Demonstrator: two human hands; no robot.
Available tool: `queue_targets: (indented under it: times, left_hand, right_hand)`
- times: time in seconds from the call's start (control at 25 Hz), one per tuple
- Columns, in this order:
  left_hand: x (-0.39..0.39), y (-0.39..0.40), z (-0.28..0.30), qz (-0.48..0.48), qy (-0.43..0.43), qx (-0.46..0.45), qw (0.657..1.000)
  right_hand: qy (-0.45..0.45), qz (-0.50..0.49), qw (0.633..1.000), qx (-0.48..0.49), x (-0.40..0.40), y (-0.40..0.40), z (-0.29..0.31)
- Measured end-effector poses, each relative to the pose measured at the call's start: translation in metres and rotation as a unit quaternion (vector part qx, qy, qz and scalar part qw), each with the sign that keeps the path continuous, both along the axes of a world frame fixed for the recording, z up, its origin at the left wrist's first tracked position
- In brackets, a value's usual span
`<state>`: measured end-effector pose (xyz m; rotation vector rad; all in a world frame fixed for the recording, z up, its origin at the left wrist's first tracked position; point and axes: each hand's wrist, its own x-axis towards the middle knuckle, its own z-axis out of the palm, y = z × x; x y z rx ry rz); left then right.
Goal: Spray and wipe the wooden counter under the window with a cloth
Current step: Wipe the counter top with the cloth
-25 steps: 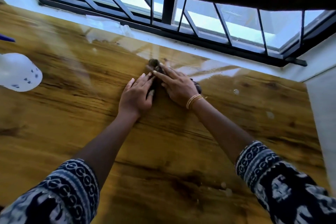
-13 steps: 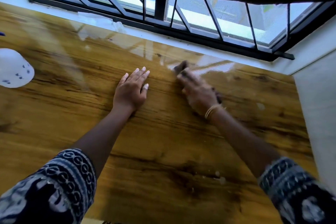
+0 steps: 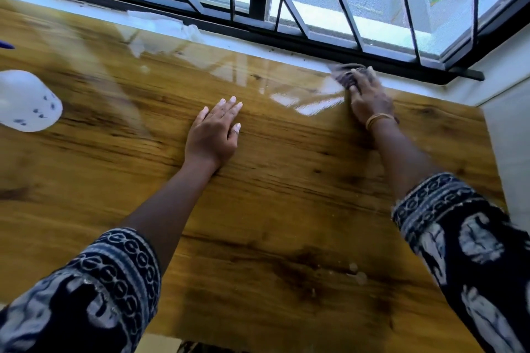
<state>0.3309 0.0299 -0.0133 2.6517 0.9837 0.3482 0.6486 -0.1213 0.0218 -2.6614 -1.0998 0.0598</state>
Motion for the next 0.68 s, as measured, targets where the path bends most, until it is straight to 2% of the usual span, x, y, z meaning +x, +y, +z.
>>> queue_targets:
  times: [0.04, 0.12, 0.2, 0.28, 0.32, 0.4, 0.44, 0.48, 0.52, 0.56, 0.6, 0.68]
  left_hand:
    - [0.001, 0.001, 0.000, -0.001, -0.002, 0.002, 1.000]
    - [0.000, 0.002, 0.000, -0.006, 0.001, -0.002, 1.000]
    - [-0.001, 0.001, -0.001, -0.007, 0.005, 0.003, 1.000]
    - [0.000, 0.002, -0.002, -0.009, 0.001, 0.003, 1.000]
    - [0.000, 0.002, -0.002, -0.011, 0.002, 0.001, 1.000]
    - [-0.003, -0.002, -0.001, -0.015, 0.002, -0.005, 1.000]
    - [-0.007, -0.007, 0.000, -0.019, -0.001, -0.013, 1.000]
    - [-0.014, -0.013, 0.001, -0.026, -0.004, -0.022, 0.999]
    - [-0.023, -0.019, 0.000, -0.037, -0.007, -0.029, 0.999]
    - [-0.036, -0.027, -0.001, -0.053, -0.009, -0.032, 0.998]
    - [-0.051, -0.035, -0.002, -0.069, -0.014, -0.030, 0.997]
    - [-0.078, -0.047, -0.004, -0.091, -0.023, -0.031, 0.995]
  right_hand:
    - [0.021, -0.046, 0.999, -0.001, 0.002, 0.004, 0.000]
    - [0.018, -0.021, 1.000, -0.006, -0.028, 0.006, 0.003]
    - [-0.012, 0.105, 0.994, 0.020, -0.088, -0.007, 0.002]
    - [0.003, 0.232, 0.972, 0.027, -0.166, -0.045, 0.001]
    - [0.007, 0.317, 0.948, 0.014, -0.213, -0.072, 0.000]
    - [-0.025, 0.519, 0.852, -0.057, -0.294, -0.129, -0.010]
    - [-0.038, 0.592, 0.801, -0.086, -0.309, -0.147, -0.013]
    - [-0.038, 0.634, 0.768, -0.083, -0.306, -0.152, -0.013]
    - [-0.051, 0.637, 0.766, -0.070, -0.289, -0.143, -0.012]
    - [-0.063, 0.598, 0.798, -0.053, -0.266, -0.128, -0.014]
    - [-0.064, 0.513, 0.856, -0.030, -0.241, -0.108, -0.016]
    - [-0.043, 0.267, 0.963, 0.004, -0.180, -0.071, -0.012]
